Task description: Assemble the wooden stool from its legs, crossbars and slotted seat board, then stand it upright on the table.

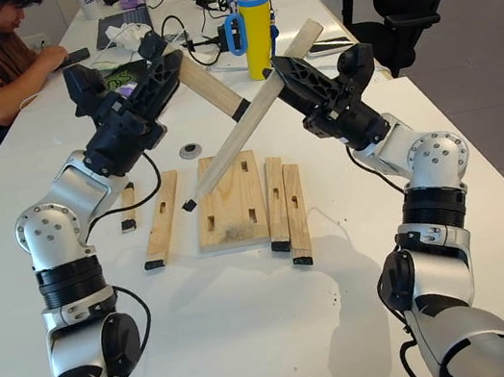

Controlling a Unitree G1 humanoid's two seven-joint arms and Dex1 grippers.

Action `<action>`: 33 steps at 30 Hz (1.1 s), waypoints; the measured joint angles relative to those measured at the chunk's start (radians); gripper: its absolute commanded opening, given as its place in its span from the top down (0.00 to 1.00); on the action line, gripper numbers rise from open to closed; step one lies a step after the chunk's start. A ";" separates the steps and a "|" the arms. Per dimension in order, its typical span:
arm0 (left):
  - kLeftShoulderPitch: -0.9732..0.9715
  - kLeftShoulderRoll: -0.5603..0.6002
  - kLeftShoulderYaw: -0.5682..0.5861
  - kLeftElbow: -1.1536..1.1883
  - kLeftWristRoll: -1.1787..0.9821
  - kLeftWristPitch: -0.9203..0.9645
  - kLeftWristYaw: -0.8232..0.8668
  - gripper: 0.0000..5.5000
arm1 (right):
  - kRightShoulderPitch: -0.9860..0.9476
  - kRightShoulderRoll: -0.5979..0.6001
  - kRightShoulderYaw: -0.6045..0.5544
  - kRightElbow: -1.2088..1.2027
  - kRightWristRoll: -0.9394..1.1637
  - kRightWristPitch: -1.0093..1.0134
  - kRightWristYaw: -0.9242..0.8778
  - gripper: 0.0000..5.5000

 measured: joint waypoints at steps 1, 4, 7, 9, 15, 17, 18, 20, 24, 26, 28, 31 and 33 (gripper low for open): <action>-0.001 -0.001 0.016 0.005 -0.027 0.001 0.012 0.70 | 0.006 0.000 0.000 -0.004 0.004 0.000 0.000 0.62; -0.008 -0.008 0.056 0.005 -0.092 -0.004 0.036 0.63 | 0.011 0.000 -0.009 -0.004 0.018 0.000 0.000 0.63; -0.016 0.014 0.082 0.007 -0.098 -0.026 0.044 0.54 | 0.011 -0.006 -0.027 -0.002 0.039 -0.004 -0.001 0.63; 0.015 0.079 0.064 -0.004 -0.034 -0.035 0.008 0.48 | 0.022 -0.017 -0.028 -0.021 0.017 -0.060 0.006 0.63; 0.329 0.292 -0.193 -0.044 0.322 -0.086 -0.227 0.45 | 0.110 -0.107 -0.016 0.025 -0.113 -0.224 0.129 0.63; 0.385 0.322 -0.322 -0.064 0.448 -0.139 -0.295 0.45 | 0.105 -0.133 0.026 0.050 -0.167 -0.281 0.197 0.63; 0.400 0.336 -0.406 -0.074 0.533 -0.187 -0.330 0.45 | 0.096 -0.136 0.066 0.063 -0.215 -0.328 0.237 0.63; 0.406 0.335 -0.521 -0.074 0.657 -0.271 -0.371 0.45 | 0.060 -0.130 0.133 0.115 -0.288 -0.409 0.299 0.63; 0.397 0.331 -0.648 0.006 0.877 -0.441 -0.384 0.45 | -0.012 -0.114 0.240 0.231 -0.422 -0.573 0.431 0.63; 0.390 0.331 -0.679 0.054 0.946 -0.499 -0.392 0.45 | -0.022 -0.104 0.261 0.303 -0.467 -0.635 0.483 0.63; 0.381 0.332 -0.686 0.082 0.979 -0.525 -0.403 0.45 | -0.028 -0.101 0.264 0.364 -0.489 -0.682 0.505 0.63; 0.351 0.336 -0.702 0.105 1.019 -0.537 -0.437 0.45 | -0.051 -0.101 0.267 0.427 -0.527 -0.745 0.529 0.63; 0.331 0.355 -0.726 0.107 1.049 -0.539 -0.468 0.45 | -0.080 -0.101 0.277 0.461 -0.557 -0.781 0.551 0.63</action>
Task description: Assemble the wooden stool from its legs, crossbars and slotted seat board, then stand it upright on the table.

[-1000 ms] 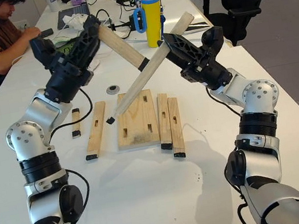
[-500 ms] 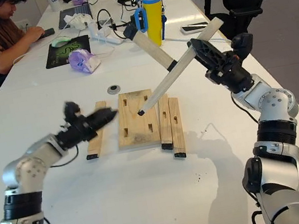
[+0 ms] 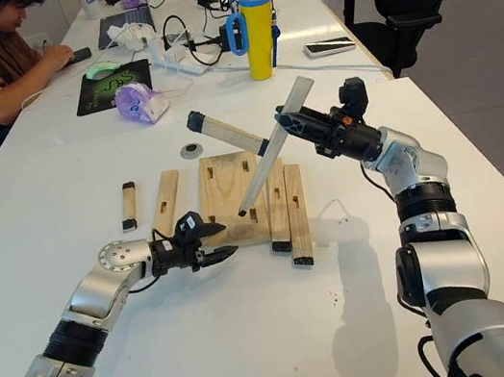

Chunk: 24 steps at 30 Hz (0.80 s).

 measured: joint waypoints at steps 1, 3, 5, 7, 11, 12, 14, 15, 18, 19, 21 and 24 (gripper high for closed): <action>-0.006 0.009 -0.010 0.000 0.016 -0.001 -0.012 0.45 | -0.011 0.001 0.007 0.013 -0.016 -0.015 0.013 0.63; -0.023 0.024 -0.027 0.003 0.043 -0.012 -0.033 0.45 | -0.019 0.006 0.019 0.035 -0.039 -0.036 0.032 0.63; -0.042 0.037 -0.042 0.010 0.065 -0.021 -0.055 0.45 | -0.019 0.016 0.030 0.067 -0.072 -0.056 0.046 0.63; -0.053 0.042 -0.047 0.018 0.068 -0.023 -0.070 0.45 | -0.019 0.018 0.033 0.087 -0.077 -0.075 0.057 0.63; -0.060 0.047 -0.050 0.024 0.078 -0.027 -0.083 0.45 | -0.025 0.019 0.037 0.121 -0.103 -0.117 0.072 0.63; -0.060 0.047 -0.050 0.024 0.081 -0.027 -0.086 0.45 | -0.032 0.019 0.037 0.135 -0.110 -0.128 0.075 0.63; -0.060 0.048 -0.051 0.024 0.085 -0.028 -0.088 0.45 | -0.042 0.018 0.038 0.150 -0.116 -0.142 0.080 0.63; -0.060 0.048 -0.051 0.023 0.086 -0.028 -0.088 0.45 | -0.051 0.018 0.038 0.160 -0.124 -0.153 0.081 0.63; -0.058 0.048 -0.051 0.020 0.088 -0.027 -0.088 0.45 | -0.075 0.017 0.048 0.176 -0.155 -0.196 0.089 0.63; -0.057 0.048 -0.051 0.018 0.090 -0.027 -0.087 0.45 | -0.084 0.017 0.052 0.181 -0.165 -0.207 0.093 0.63; -0.056 0.048 -0.051 0.014 0.097 -0.027 -0.087 0.45 | -0.105 0.017 0.060 0.195 -0.189 -0.223 0.101 0.63; -0.055 0.048 -0.051 0.010 0.101 -0.027 -0.085 0.45 | -0.135 0.016 0.069 0.220 -0.212 -0.230 0.117 0.63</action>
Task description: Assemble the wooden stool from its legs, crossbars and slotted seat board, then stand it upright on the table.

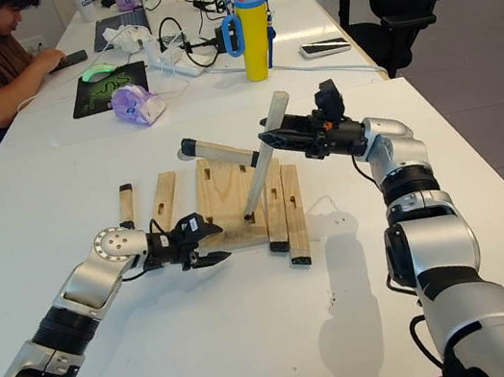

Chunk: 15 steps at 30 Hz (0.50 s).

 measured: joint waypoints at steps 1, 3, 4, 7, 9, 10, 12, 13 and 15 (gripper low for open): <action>0.000 0.000 0.000 -0.001 0.001 0.001 0.000 0.45 | -0.006 -0.003 0.004 0.002 -0.012 0.004 0.010 0.63; 0.001 0.000 0.000 -0.003 0.001 0.002 0.002 0.45 | -0.007 -0.012 0.011 0.002 -0.014 0.025 0.029 0.63; 0.005 0.000 0.001 -0.006 0.001 0.002 0.005 0.45 | -0.007 -0.019 0.014 0.001 -0.015 0.032 0.035 0.63; 0.012 0.000 0.004 -0.011 0.001 0.002 0.012 0.45 | -0.007 -0.036 0.029 -0.004 -0.019 0.038 0.044 0.63; 0.016 0.000 0.005 -0.016 0.001 0.003 0.017 0.45 | -0.007 -0.038 0.030 -0.001 -0.027 0.017 0.046 0.63; 0.017 0.000 0.005 -0.017 0.002 0.003 0.017 0.45 | -0.007 -0.038 0.031 0.000 -0.038 -0.002 0.045 0.63; 0.018 0.000 0.005 -0.018 0.003 0.004 0.018 0.45 | -0.007 -0.032 0.041 0.001 -0.049 -0.046 0.045 0.63; 0.018 0.000 0.005 -0.018 0.004 0.006 0.018 0.45 | -0.008 -0.024 0.046 0.001 -0.050 -0.065 0.044 0.63; 0.019 0.000 0.005 -0.019 0.005 0.009 0.018 0.45 | -0.015 -0.008 0.057 0.001 -0.056 -0.109 0.044 0.63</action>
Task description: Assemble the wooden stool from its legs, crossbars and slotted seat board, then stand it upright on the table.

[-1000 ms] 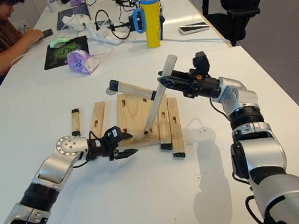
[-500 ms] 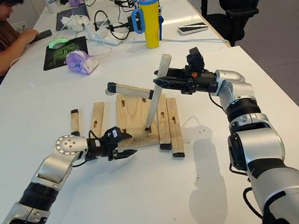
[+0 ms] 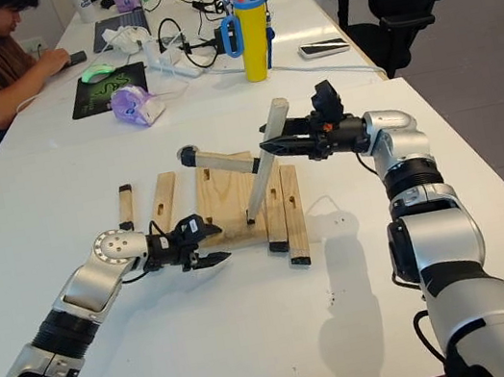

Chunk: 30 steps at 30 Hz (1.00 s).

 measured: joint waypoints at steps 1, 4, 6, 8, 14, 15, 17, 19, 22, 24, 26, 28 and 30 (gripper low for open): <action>0.000 0.000 0.000 0.000 0.000 0.000 0.000 0.45 | -0.004 0.002 0.011 -0.002 -0.003 -0.021 0.000 0.63; 0.001 0.005 -0.001 -0.004 0.010 0.006 0.003 0.45 | -0.013 0.004 0.062 -0.041 -0.029 -0.073 0.001 0.63; 0.003 0.009 -0.001 -0.011 0.019 0.009 0.009 0.45 | -0.016 0.008 0.096 -0.083 -0.039 -0.088 0.002 0.63; 0.008 0.006 -0.001 -0.021 0.019 0.015 0.021 0.45 | 0.009 0.008 0.154 -0.151 -0.074 -0.103 0.002 0.63; 0.043 -0.008 0.007 -0.045 0.019 0.022 0.071 0.45 | 0.067 -0.004 0.170 -0.238 -0.068 -0.117 -0.005 0.63; 0.045 -0.011 0.007 -0.046 0.019 0.022 0.078 0.45 | 0.068 -0.002 0.169 -0.235 -0.068 -0.118 -0.010 0.63; 0.052 -0.020 0.007 -0.045 0.019 0.022 0.095 0.45 | 0.067 0.000 0.167 -0.221 -0.068 -0.128 -0.017 0.55; 0.059 -0.045 0.007 -0.042 0.019 0.022 0.122 0.45 | 0.088 0.005 0.179 -0.187 -0.112 -0.134 -0.052 0.49; 0.059 -0.061 0.009 -0.039 0.019 0.023 0.138 0.45 | 0.100 0.022 0.181 -0.175 -0.116 -0.126 -0.073 0.43; 0.058 -0.073 0.017 -0.025 0.017 0.023 0.147 0.45 | 0.099 0.015 0.178 -0.205 -0.118 -0.104 -0.090 0.38; 0.050 -0.080 0.023 -0.008 0.016 0.023 0.154 0.45 | 0.099 -0.005 0.177 -0.257 -0.123 -0.088 -0.106 0.37; 0.040 -0.081 0.024 0.006 0.016 0.023 0.155 0.45 | 0.099 -0.037 0.190 -0.295 -0.168 -0.090 -0.136 0.37; 0.036 -0.081 0.030 0.016 0.016 0.023 0.156 0.45 | 0.106 -0.096 0.217 -0.306 -0.251 -0.102 -0.179 0.37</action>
